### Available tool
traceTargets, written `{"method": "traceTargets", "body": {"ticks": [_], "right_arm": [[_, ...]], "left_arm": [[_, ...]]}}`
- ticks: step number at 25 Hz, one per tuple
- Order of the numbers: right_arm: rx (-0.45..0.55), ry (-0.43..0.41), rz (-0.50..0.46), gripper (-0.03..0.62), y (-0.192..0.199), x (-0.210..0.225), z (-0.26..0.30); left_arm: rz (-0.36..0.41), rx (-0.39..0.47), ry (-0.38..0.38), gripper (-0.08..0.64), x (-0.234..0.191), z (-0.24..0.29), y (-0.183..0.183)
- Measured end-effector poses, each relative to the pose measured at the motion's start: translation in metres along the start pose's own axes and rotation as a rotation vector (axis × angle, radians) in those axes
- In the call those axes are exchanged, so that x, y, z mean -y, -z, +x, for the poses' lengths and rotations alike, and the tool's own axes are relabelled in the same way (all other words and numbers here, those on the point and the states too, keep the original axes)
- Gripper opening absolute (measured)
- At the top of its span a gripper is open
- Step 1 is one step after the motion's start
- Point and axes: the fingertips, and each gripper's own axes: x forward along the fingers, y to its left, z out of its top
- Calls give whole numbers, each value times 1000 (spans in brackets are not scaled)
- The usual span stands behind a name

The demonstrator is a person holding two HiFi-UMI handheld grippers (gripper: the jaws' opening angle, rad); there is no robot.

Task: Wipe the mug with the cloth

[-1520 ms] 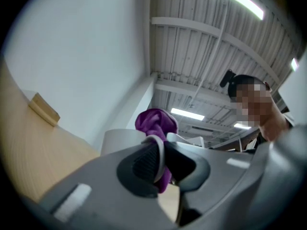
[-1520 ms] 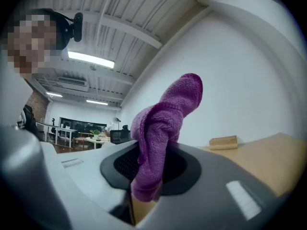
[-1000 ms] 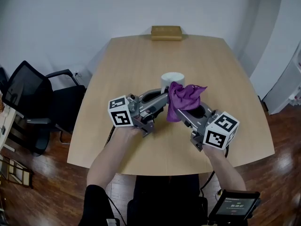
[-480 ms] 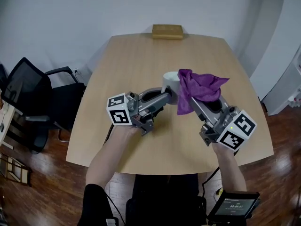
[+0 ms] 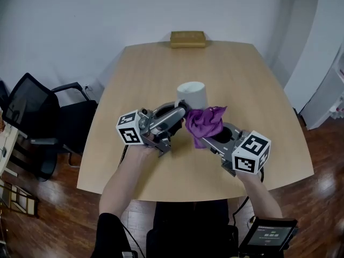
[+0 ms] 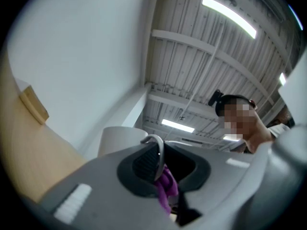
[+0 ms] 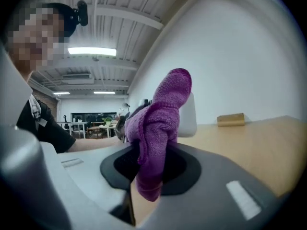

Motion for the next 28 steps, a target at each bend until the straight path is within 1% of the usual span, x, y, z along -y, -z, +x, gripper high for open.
{"method": "traceTargets", "body": {"ticks": [1,2,3,5,8,9,10,12,14,19,22,23,24,25,26,28], "right_arm": [[-7,3,11,80,4,2,-3],[10,9,20,80,2,4,-8],[47,20,22,80,-6,7,-14],[160,51,-6,80,-38,11,-29],[338,105,-90,80,-95,16,-47],[371,114,-119,80,-110,15,-48],[383,116,-143,80,-118,14,-45],[348,94,-172,80,-120,10,-28],[280,60,-174,80,-104,4,-10],[161,18,-115,80,-52,-3,-6],[28,15,-85,80,-11,1,-6],[0,19,-75,80,-1,3,-8],[-5,26,-65,80,2,6,-12],[12,34,-58,80,-1,8,-17],[49,43,-58,80,-11,10,-24],[160,58,-92,80,-47,8,-38]], "left_arm": [[3,8,7,57,1,-1,-2],[8,11,13,57,2,-1,-3],[11,13,18,57,3,-2,-4],[10,16,28,57,4,-3,-4],[4,11,41,57,5,-3,-1],[2,6,48,57,6,-4,0],[1,1,54,57,7,-4,1],[0,-8,67,58,10,-3,3],[2,-14,76,58,13,-2,4],[21,-8,80,55,15,-2,0],[28,12,85,55,16,-5,-7],[32,17,90,55,17,-5,-8],[36,20,94,57,18,-5,-9],[39,22,99,57,19,-5,-9],[40,24,102,57,19,-4,-9],[41,20,106,57,20,-4,-8]]}}
